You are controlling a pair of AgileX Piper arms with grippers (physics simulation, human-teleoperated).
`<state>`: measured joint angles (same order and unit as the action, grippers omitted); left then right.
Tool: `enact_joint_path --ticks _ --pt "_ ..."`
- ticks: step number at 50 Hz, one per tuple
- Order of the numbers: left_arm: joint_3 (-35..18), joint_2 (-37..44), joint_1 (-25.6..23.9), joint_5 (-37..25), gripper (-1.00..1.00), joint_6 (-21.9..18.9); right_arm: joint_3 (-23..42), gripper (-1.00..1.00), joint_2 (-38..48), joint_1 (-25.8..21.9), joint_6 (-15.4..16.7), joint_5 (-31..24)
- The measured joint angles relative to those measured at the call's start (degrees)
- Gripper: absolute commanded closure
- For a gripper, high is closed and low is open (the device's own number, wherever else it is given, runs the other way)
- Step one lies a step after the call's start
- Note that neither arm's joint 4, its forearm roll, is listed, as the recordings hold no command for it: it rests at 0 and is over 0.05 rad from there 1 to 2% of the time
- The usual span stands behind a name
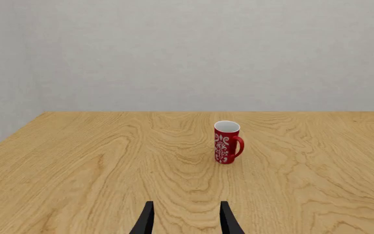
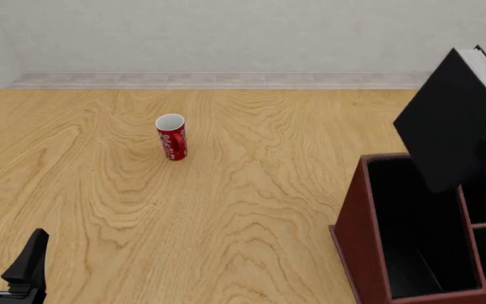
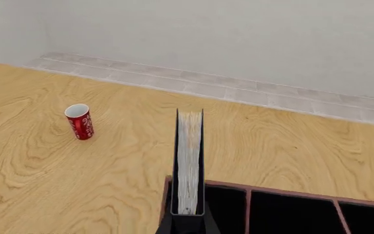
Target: Pick up the book and place it in the left compartment of the caddy.
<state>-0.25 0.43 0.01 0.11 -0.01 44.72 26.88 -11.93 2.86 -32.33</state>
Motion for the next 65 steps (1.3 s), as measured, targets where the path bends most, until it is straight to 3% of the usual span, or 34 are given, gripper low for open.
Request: enact_joint_path --ticks 45,65 --pt "0.00 0.00 0.00 0.00 -1.00 0.00 -0.66 1.00 -14.70 7.61 -1.20 -17.42" --pt "0.00 0.00 0.00 0.00 -1.00 0.00 -4.89 1.00 -16.75 8.22 -2.34 -17.09"
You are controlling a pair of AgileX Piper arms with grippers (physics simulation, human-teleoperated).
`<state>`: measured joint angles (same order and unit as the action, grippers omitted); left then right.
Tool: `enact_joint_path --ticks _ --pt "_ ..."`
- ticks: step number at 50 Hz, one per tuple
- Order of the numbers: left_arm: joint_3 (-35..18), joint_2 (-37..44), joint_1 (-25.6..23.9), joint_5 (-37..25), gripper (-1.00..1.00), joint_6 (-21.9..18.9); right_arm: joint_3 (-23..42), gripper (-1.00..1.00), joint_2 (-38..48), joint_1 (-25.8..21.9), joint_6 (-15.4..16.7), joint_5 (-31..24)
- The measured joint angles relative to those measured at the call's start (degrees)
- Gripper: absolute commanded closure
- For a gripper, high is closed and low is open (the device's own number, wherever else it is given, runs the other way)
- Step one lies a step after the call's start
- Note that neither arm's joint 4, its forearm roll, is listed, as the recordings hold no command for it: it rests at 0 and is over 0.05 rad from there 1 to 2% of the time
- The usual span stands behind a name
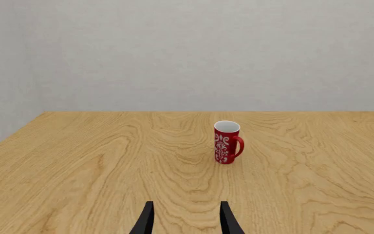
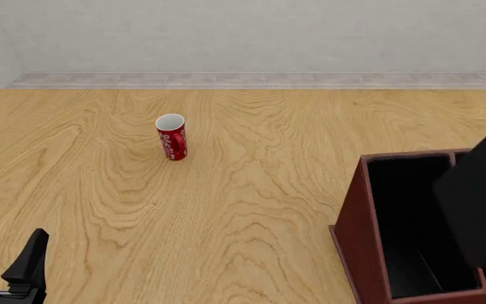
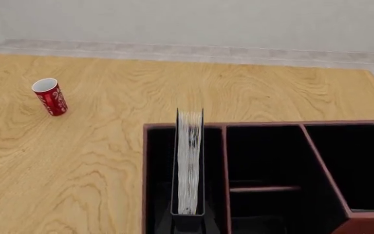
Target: Pick up the book and place it in the left compartment of the caddy.
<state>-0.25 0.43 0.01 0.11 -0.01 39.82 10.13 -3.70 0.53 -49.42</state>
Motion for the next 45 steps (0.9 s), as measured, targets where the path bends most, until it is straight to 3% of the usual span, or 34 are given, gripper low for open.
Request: enact_joint_path --ticks 45 --pt "0.00 0.00 0.00 0.00 -1.00 0.00 -14.59 1.00 2.87 -0.33 -2.27 12.43"
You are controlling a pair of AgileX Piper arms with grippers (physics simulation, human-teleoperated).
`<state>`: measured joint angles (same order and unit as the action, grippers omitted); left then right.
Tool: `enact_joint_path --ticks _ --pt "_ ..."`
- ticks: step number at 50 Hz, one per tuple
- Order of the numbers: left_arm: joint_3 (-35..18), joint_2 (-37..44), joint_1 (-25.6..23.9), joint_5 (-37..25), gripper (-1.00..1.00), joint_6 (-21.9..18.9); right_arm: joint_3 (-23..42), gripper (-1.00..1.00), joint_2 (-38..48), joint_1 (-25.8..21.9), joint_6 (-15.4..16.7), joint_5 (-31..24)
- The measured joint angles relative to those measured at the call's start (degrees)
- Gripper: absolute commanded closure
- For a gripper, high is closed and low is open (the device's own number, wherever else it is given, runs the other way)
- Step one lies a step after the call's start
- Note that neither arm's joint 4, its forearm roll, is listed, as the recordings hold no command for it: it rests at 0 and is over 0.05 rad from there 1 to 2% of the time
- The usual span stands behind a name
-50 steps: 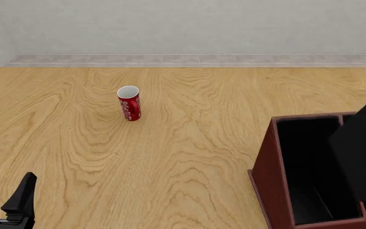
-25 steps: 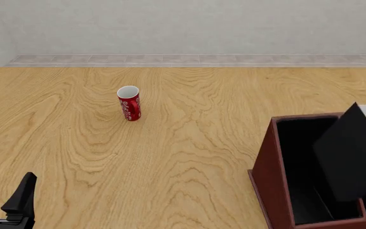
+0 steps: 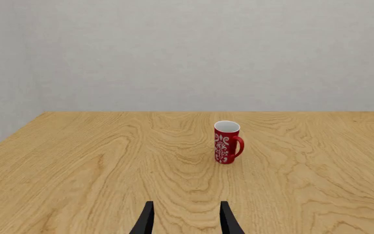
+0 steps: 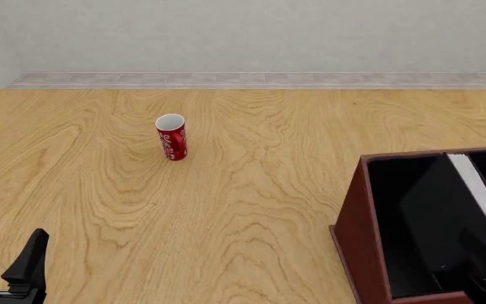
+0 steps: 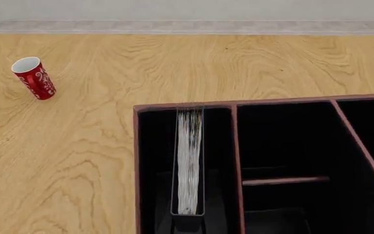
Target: Pick up the book and place it in the left compartment of the caddy.
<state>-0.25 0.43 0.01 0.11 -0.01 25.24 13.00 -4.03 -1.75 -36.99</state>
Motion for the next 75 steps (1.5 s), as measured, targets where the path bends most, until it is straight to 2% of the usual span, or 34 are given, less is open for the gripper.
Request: enact_joint_path --ticks 35,75 --pt "0.00 0.00 0.00 0.00 -1.00 0.00 -9.49 1.00 1.27 0.42 -1.25 7.50" --pt "0.00 0.00 0.00 0.00 -1.00 0.00 -16.71 1.00 2.87 2.06 -1.79 14.58"
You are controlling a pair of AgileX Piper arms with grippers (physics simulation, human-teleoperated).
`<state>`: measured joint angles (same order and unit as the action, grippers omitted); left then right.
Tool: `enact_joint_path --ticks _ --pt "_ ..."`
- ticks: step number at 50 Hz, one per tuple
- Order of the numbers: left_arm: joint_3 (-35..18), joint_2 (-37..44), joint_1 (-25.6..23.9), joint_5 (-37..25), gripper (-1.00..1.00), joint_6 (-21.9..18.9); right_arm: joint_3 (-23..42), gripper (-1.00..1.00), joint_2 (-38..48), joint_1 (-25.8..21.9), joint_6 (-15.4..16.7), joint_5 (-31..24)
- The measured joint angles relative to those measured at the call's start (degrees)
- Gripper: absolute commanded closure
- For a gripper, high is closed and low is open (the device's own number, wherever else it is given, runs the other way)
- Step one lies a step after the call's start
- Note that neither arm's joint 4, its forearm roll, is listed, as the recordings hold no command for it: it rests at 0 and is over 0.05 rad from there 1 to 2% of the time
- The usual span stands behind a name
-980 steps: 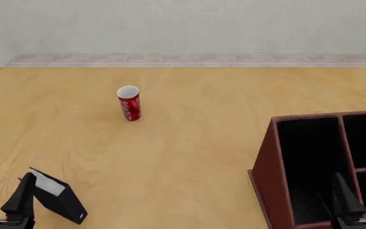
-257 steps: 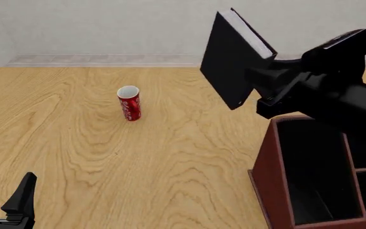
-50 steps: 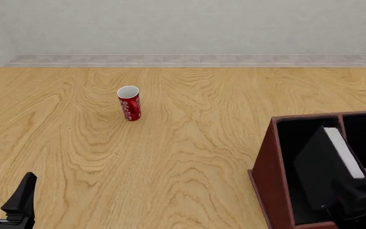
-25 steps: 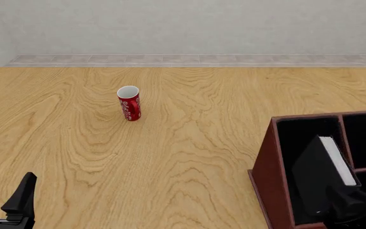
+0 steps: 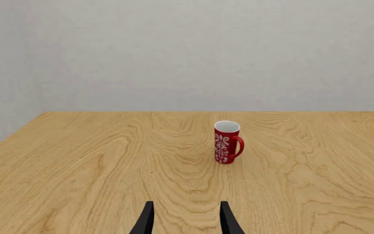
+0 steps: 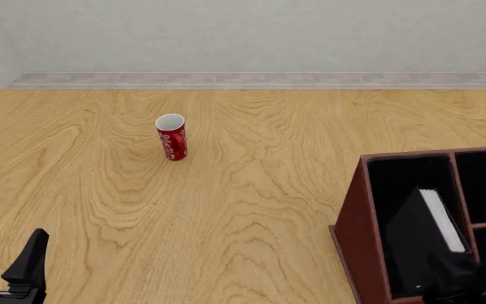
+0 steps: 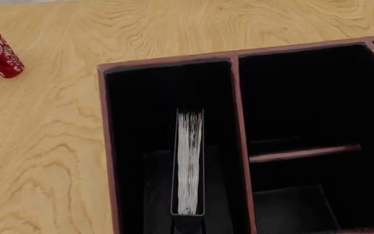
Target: Pick up the book and place it in the left compartment of the caddy.
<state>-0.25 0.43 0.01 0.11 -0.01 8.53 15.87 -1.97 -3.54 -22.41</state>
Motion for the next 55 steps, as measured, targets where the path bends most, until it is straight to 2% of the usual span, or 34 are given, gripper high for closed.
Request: enact_joint_path --ticks 55 --pt "0.00 0.00 0.00 0.00 -1.00 0.00 -6.86 1.00 4.63 1.03 -1.02 9.56"
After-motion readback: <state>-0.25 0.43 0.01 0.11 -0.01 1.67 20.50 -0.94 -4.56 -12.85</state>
